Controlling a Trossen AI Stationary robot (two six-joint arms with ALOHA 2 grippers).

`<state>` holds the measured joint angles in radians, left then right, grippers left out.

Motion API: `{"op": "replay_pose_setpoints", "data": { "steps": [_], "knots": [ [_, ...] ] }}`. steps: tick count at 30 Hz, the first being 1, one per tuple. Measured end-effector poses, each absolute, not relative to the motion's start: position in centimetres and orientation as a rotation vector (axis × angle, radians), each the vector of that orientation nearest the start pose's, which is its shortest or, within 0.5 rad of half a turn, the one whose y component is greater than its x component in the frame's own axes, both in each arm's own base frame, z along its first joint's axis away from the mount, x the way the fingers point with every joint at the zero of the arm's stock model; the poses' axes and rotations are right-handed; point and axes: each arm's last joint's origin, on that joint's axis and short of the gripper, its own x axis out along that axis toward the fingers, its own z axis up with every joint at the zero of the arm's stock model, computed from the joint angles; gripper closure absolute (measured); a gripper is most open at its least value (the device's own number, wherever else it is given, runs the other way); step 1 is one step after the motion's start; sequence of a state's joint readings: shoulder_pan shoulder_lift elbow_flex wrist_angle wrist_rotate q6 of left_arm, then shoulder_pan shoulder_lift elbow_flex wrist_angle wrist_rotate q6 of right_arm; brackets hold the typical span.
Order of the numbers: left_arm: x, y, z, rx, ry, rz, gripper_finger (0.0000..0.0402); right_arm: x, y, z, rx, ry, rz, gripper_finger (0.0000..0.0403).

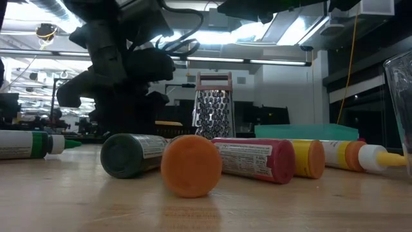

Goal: Pick & Place Food Item
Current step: Put the yellow donut into the black bin

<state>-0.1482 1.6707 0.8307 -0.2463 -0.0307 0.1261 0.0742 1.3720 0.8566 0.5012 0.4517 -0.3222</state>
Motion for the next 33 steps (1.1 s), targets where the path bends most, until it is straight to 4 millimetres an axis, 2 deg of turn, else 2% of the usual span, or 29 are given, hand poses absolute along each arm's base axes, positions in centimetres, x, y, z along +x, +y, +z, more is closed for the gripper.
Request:
{"op": "replay_pose_setpoints", "data": {
  "steps": [11, 14, 19, 22, 26, 30, 33],
  "knots": [
    [29.6, -4.3, 13.8, 0.206, 1.078, -0.17, 0.0357, 30.4, 1.0, 29.2, -0.322, 0.074, -0.372, 0.0225],
    [30.0, -4.6, 14.5, 0.215, 1.066, -0.163, 0.0388, 30.4, 1.0, 29.2, -0.322, 0.074, -0.372, 0.0225],
    [31.2, -5.0, 18.2, 0.254, 0.917, -0.168, 0.0388, 30.4, 1.0, 29.2, -0.322, 0.074, -0.373, 0.0225],
    [31.2, -4.8, 20.5, 0.276, 0.852, -0.154, 0.0387, 30.4, 1.0, 29.2, -0.322, 0.074, -0.373, 0.0225],
    [30.5, -3.7, 23.6, 0.297, 0.798, -0.047, 0.0394, 30.4, 1.0, 29.2, -0.322, 0.074, -0.373, 0.0225],
    [29.0, -1.6, 24.8, 0.297, 0.85, 0.067, 0.0392, 30.4, 1.0, 29.2, -0.322, 0.074, -0.372, 0.0225],
    [28.1, 0.2, 24.6, 0.258, 0.922, 0.103, 0.0391, 30.4, 1.0, 29.3, -0.321, 0.073, -0.373, 0.0225]
  ]
}}
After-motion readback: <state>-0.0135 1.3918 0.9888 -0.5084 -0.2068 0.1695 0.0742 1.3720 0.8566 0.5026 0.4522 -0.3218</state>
